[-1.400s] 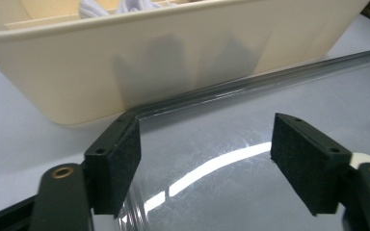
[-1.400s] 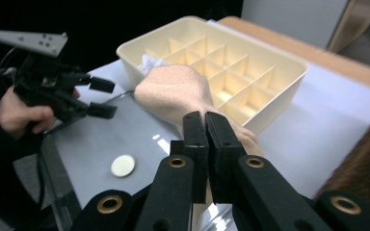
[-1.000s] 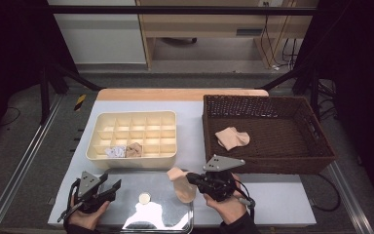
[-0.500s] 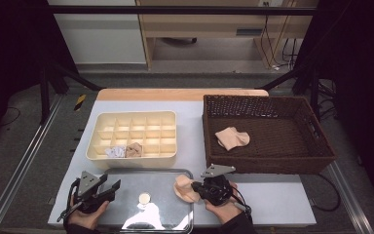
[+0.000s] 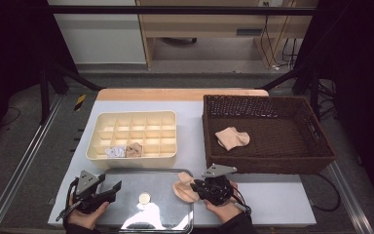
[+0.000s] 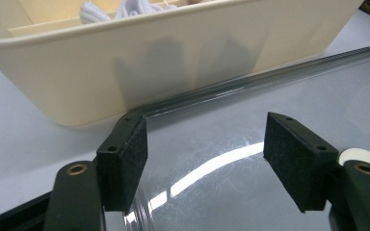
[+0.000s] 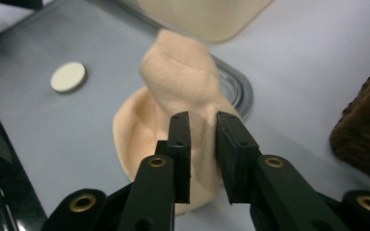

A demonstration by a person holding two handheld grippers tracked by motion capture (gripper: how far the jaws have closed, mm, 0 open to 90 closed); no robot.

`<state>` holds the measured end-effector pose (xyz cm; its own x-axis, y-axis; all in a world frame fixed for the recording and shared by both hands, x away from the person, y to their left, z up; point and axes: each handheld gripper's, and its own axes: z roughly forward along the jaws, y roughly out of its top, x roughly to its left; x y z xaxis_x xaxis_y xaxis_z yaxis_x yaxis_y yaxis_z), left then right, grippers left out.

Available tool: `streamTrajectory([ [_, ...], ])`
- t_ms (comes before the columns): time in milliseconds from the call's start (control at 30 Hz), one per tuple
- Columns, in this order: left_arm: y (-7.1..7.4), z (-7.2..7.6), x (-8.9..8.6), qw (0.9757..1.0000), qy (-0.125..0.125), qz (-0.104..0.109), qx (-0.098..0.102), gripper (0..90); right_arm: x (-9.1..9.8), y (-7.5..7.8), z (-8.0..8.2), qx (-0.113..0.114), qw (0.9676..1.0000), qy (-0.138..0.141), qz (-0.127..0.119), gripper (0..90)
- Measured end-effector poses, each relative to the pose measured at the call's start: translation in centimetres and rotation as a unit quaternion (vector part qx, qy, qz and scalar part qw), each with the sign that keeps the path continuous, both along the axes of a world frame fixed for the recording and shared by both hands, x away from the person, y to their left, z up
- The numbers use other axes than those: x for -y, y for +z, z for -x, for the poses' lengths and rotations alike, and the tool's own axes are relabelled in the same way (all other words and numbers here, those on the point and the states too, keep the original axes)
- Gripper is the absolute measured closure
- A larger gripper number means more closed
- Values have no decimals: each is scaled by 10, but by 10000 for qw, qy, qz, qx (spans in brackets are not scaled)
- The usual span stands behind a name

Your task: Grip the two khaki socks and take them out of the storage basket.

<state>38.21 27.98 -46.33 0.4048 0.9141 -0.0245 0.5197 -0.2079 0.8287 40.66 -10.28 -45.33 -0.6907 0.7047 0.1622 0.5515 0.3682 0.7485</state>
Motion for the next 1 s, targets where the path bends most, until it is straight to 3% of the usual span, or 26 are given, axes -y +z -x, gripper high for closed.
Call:
streamTrajectory([
  [533, 0, -1, 1, 10000, -32, 17, -24, 270, 26, 40, 2, 484, 9975, -229, -458, 659],
  [667, 0, -1, 1, 10000, -28, 15, -28, 265, 36, 57, 3, 641, 9954, -371, -614, 636],
  [900, 0, -2, 2, 10000, -18, -17, -30, 255, 58, 83, -2, 970, 9888, -743, -854, 584],
  [1000, 0, -2, 2, 10000, -11, -32, -39, 253, 64, 89, -7, 1007, 9878, -846, -829, 569],
])
